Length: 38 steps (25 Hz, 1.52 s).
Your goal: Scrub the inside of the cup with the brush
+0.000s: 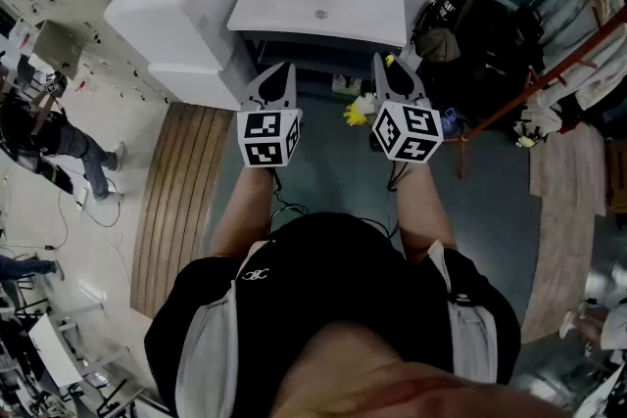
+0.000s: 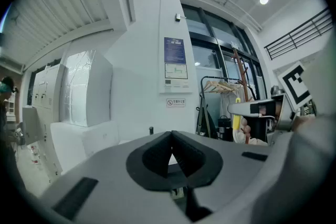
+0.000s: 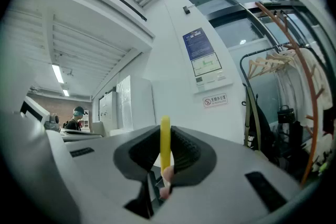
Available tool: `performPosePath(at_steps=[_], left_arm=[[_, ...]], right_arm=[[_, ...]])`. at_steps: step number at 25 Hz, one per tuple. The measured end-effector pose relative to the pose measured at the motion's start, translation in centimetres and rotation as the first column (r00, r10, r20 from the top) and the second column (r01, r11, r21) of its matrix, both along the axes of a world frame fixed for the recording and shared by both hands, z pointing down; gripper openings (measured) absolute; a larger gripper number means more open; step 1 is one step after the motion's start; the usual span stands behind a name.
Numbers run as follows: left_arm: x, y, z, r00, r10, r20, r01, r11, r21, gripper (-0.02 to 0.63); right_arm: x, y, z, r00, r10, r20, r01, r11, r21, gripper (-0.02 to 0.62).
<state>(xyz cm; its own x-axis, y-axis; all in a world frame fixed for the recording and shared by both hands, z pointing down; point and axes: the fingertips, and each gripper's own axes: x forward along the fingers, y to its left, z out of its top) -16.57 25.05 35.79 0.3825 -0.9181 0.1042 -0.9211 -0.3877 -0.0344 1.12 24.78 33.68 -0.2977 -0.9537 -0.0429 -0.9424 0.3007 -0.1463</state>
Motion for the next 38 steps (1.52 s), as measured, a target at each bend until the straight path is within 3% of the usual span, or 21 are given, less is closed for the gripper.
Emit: performPosePath(at_steps=[7, 21, 30, 38], left_arm=[[-0.4, -0.1, 0.0, 1.000, 0.002, -0.010, -0.002, 1.000, -0.002, 0.014], [-0.6, -2.5, 1.4, 0.996, 0.092, -0.023, -0.092, 0.996, -0.009, 0.014], [-0.3, -6.6, 1.9, 0.994, 0.105, -0.030, -0.106, 0.994, -0.013, 0.015], [1.5, -12.8, 2.3, 0.994, 0.105, -0.014, -0.105, 0.994, -0.007, 0.014]], right_arm=[[-0.5, 0.8, 0.0, 1.000, -0.003, -0.014, 0.003, 1.000, 0.021, 0.052], [-0.7, 0.3, 0.8, 0.997, 0.077, -0.011, -0.076, 0.996, 0.034, 0.052], [-0.2, -3.4, 1.5, 0.996, 0.093, -0.010, -0.093, 0.995, 0.033, 0.052], [1.7, -9.8, 1.8, 0.996, 0.089, 0.004, -0.089, 0.995, 0.038, 0.052]])
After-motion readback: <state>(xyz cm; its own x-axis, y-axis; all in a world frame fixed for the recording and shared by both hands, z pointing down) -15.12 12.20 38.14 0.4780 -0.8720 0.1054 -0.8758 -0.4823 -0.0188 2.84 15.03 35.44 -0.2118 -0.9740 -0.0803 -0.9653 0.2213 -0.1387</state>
